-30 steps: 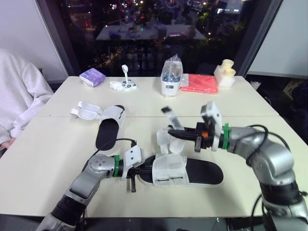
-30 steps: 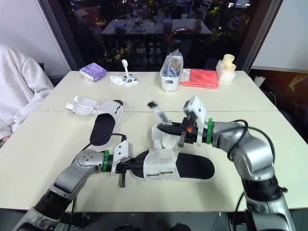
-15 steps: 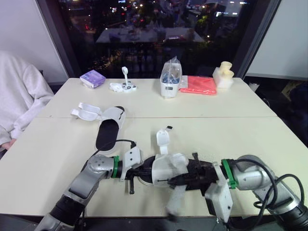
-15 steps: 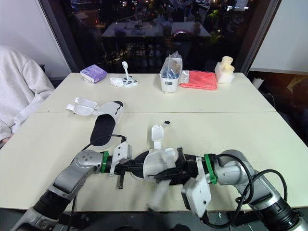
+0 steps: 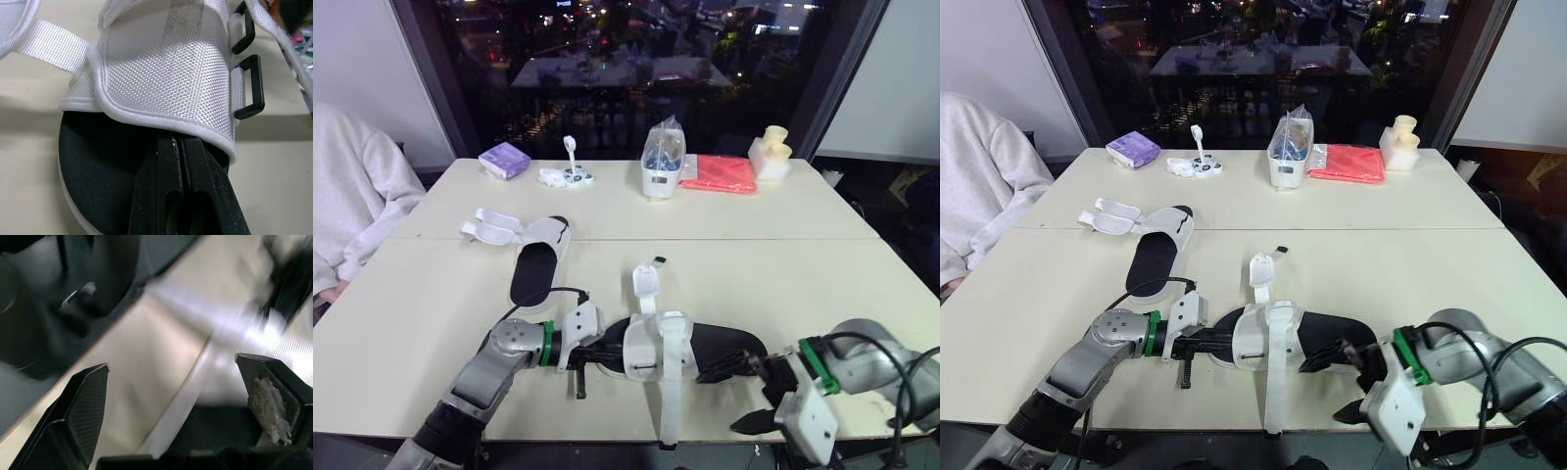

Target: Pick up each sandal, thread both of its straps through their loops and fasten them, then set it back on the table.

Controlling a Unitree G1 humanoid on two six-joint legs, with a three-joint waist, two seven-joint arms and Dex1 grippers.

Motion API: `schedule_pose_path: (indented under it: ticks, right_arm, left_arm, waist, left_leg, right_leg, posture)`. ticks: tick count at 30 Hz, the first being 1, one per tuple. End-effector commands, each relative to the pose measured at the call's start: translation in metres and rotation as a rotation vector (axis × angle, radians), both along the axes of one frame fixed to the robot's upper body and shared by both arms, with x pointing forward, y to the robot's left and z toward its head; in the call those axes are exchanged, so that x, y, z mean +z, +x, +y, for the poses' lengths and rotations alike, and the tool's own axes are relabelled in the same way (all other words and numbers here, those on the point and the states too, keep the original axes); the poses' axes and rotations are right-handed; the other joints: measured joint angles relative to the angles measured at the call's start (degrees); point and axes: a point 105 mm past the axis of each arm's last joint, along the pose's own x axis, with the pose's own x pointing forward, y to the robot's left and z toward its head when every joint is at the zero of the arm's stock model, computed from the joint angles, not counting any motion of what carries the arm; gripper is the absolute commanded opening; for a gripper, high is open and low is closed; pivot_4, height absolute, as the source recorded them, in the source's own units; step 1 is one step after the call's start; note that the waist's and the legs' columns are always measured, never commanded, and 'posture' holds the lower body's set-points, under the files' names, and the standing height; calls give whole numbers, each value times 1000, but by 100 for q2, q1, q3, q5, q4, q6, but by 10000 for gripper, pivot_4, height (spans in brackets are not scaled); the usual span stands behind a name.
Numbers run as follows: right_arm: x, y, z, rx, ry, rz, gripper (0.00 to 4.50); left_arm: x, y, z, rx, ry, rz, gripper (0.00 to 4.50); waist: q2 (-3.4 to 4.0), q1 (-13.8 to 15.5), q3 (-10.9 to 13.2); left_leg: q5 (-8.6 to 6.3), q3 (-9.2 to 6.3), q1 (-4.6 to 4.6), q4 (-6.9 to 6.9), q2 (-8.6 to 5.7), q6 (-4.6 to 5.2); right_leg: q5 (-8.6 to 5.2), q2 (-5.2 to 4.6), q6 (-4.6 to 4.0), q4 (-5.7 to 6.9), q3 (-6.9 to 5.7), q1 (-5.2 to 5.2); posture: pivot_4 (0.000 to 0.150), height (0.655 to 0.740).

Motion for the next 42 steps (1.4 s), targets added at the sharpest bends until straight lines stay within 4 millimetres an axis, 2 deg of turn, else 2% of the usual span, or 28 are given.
schedule_pose_path:
  ticks: [1,5,11,17,22,26,30,31,33,39,42]
  right_arm:
    - [18,2,3,-295,168,362,44684]
    - [9,-11,2,-556,179,838,44684]
    - [12,-19,16,-693,215,1161,44684]
    - [-1,-14,37,-780,284,1292,44684]
    - [-10,-7,51,-832,346,1322,44684]
    - [-12,-2,64,-847,418,1362,44684]
    - [-13,-4,73,-844,438,1391,44684]
    - [-13,-4,73,-846,441,1396,39340]
    - [-13,-7,76,-842,438,1408,31499]
    - [-4,-9,75,-822,436,1403,414]
    - [14,-7,69,-800,398,1400,414]
  left_arm:
    - [-1,-3,-4,-14,-3,-6,0]
    - [-2,-4,-5,-18,-4,-5,0]
    - [-1,-4,-4,-17,-1,-3,0]
    - [0,-4,-3,-13,-2,-1,0]
    - [0,-4,-3,-14,-1,1,0]
    - [1,-4,-4,-11,-7,4,0]
    - [2,-6,-5,-12,-8,6,0]
    - [2,-6,-5,-12,-8,7,0]
    - [2,-6,-6,-11,-9,8,0]
    - [3,-6,-8,-9,-12,8,0]
    - [4,-6,-8,-8,-14,6,0]
  waist:
    - [2,0,-1]
    - [2,-3,-1]
    - [2,0,-1]
    - [2,5,-2]
    - [3,-3,-2]
    - [3,-5,-2]
    - [3,-4,-2]
    - [3,-6,-2]
    - [3,-5,-2]
    - [3,-7,-2]
    - [4,-11,-2]
  left_leg:
    - [0,0,1,-1,1,0]
    - [-1,-7,3,-1,3,0]
    - [-2,-10,-3,-7,3,0]
    - [-3,-10,-17,-9,3,2]
    - [-4,-10,-20,-9,3,3]
    - [-4,-10,-21,-9,3,3]
    - [-4,-11,-23,-10,2,3]
    - [-5,-10,-23,-10,2,4]
    - [-5,-10,-24,-10,2,5]
    - [-6,-10,-24,-10,2,7]
    - [-6,-10,-24,-10,2,7]
  right_leg:
    - [0,-2,0,0,0,1]
    - [0,-11,-2,-5,-2,6]
    - [0,-13,-4,-17,-3,1]
    - [1,-13,-2,-24,-5,-9]
    - [1,-13,-1,-24,-6,-12]
    - [1,-13,-1,-24,-6,-12]
    - [1,-13,0,-24,-6,-14]
    - [1,-13,0,-24,-6,-14]
    - [2,-13,0,-25,-6,-14]
    - [1,-13,0,-25,-6,-14]
    - [1,-13,0,-25,-6,-15]
  posture:
    - [1500,7400]
    - [1500,7400]
    - [1500,7400]
    - [1500,7400]
    - [1500,7400]
    - [1500,7400]
    - [1500,7400]
    - [1500,7400]
    - [1500,7400]
    - [1500,7400]
    - [1500,7400]
